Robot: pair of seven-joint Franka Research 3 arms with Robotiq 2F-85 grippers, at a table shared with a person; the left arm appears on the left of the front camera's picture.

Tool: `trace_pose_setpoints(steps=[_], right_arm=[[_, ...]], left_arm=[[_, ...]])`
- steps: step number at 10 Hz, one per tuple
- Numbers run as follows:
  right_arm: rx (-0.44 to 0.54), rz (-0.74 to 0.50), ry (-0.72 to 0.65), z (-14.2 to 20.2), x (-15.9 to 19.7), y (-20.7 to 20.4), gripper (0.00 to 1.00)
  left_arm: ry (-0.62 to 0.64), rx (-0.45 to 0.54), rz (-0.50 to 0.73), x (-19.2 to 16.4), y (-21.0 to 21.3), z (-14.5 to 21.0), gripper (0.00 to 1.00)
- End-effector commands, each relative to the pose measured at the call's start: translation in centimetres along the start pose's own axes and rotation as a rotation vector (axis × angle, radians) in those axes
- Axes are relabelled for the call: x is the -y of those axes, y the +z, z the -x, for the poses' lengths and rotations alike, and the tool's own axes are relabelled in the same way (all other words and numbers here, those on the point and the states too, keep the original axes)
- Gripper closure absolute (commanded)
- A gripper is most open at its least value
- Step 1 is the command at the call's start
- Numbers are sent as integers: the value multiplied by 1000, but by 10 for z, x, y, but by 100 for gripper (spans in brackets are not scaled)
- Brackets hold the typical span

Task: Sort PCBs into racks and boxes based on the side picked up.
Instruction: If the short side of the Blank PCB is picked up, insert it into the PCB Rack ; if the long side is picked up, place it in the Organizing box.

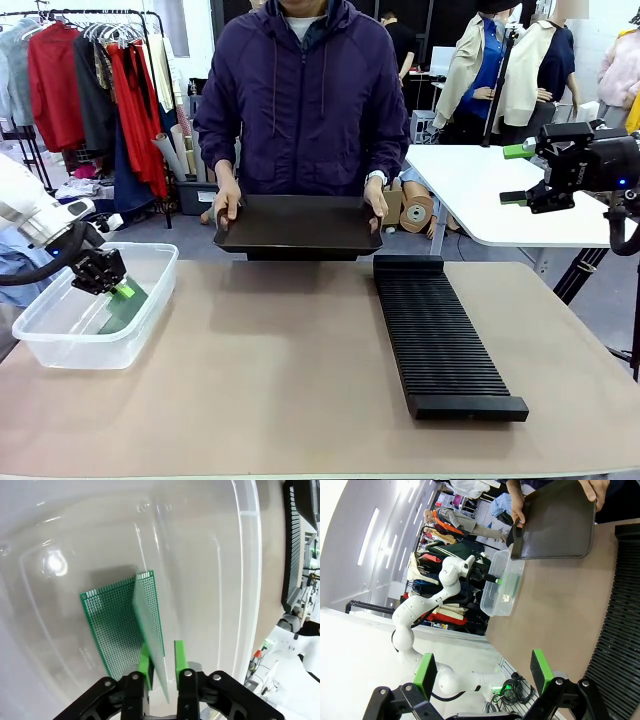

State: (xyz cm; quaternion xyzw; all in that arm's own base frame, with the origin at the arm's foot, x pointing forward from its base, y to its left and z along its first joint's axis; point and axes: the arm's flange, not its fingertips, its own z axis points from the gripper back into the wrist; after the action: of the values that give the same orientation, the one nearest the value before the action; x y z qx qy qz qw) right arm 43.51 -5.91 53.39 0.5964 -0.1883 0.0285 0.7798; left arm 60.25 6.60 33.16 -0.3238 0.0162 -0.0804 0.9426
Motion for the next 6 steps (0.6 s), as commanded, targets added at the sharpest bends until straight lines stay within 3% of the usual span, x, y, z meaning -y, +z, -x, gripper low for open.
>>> trace_pose_setpoints(steps=[1,4,6], right_arm=[[-1,-7,9,-2,-3,0,0],[-1,-7,9,-2,-3,0,0],[-1,-7,9,-2,-3,0,0]], left_arm=[[7,-1,-18,0,2,-2,48],[42,-9,-73,12,9,3,0],[90,-41,-94,29,15,8,0]])
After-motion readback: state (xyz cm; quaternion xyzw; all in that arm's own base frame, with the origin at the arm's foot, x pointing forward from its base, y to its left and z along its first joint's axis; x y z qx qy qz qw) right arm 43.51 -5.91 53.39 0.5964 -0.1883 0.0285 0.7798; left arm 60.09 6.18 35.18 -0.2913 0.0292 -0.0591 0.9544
